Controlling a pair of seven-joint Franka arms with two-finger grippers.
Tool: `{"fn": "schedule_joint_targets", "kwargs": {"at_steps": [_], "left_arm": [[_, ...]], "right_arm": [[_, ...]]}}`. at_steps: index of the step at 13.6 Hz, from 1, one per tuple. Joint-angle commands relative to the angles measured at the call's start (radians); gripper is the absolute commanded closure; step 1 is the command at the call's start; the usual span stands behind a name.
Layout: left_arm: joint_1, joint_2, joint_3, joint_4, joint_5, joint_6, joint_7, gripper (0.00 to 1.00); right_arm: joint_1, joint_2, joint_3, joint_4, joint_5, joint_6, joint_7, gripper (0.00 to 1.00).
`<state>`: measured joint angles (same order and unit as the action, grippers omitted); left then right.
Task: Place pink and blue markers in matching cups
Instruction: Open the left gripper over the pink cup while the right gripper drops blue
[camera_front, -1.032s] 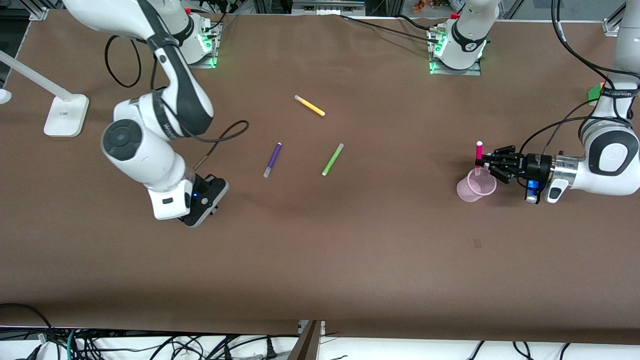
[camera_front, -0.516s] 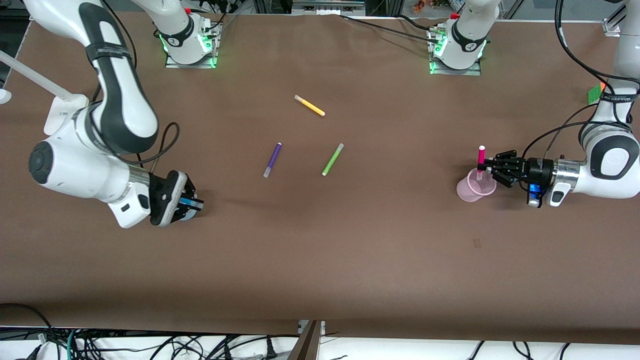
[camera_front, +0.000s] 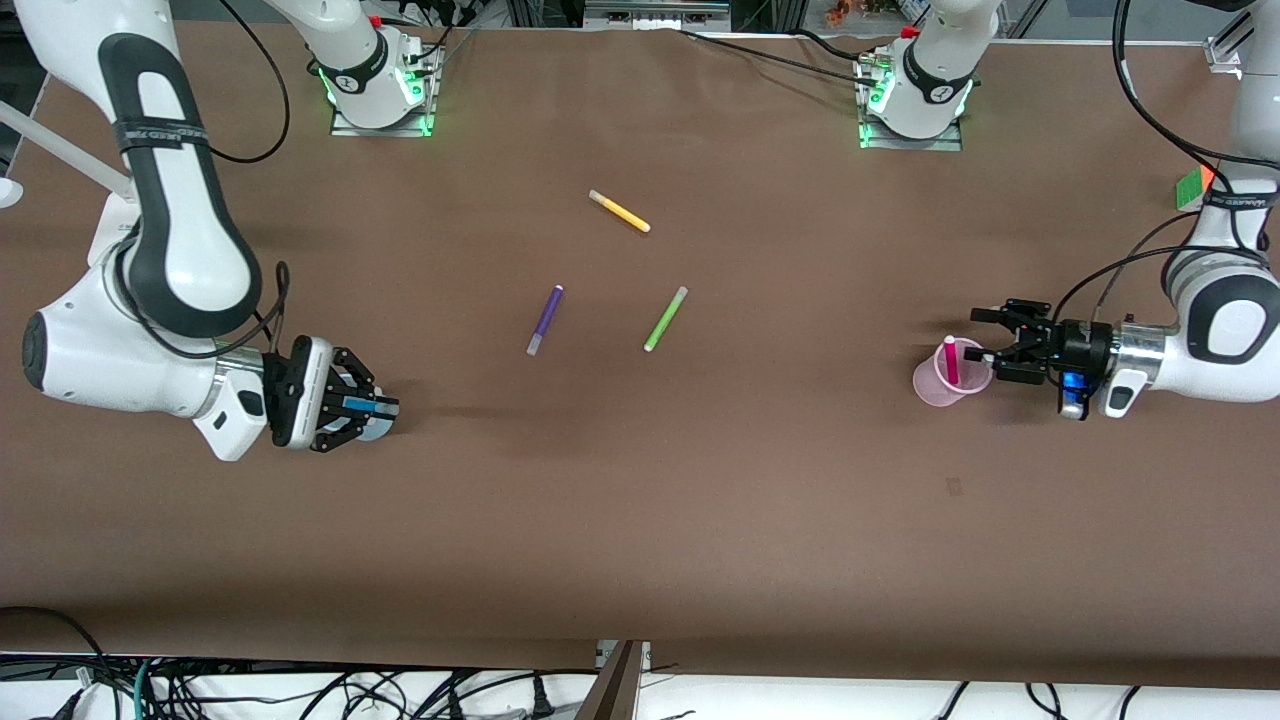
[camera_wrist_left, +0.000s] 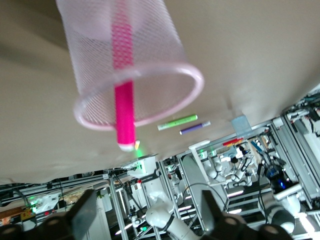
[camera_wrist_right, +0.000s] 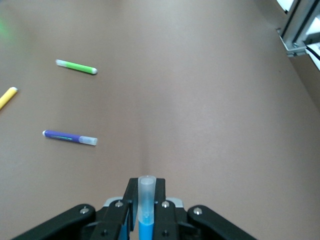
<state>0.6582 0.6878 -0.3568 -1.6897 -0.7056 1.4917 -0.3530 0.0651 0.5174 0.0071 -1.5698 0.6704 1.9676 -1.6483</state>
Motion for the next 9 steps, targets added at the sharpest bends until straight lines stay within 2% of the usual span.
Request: {"fn": "schedule_joint_targets", "kwargs": {"at_steps": [1, 4, 6, 9], "left_arm": [[0.003, -0.025, -0.013, 0.132, -0.003, -0.103, -0.09, 0.0], [-0.012, -0.167, -0.025, 0.157, 0.011, -0.123, -0.15, 0.0], [-0.07, -0.259, -0.025, 0.194, 0.116, -0.114, -0.147, 0.0], [-0.208, -0.345, -0.025, 0.261, 0.33, -0.096, -0.143, 0.0]], "right_arm": [[-0.053, 0.009, 0.01, -0.01, 0.063, -0.056, -0.114, 0.94], [-0.097, 0.032, 0.01, -0.012, 0.141, -0.114, -0.218, 0.94], [-0.119, 0.05, 0.01, -0.01, 0.193, -0.153, -0.277, 0.94], [-0.136, 0.061, 0.011, -0.01, 0.202, -0.162, -0.32, 0.94]]}}
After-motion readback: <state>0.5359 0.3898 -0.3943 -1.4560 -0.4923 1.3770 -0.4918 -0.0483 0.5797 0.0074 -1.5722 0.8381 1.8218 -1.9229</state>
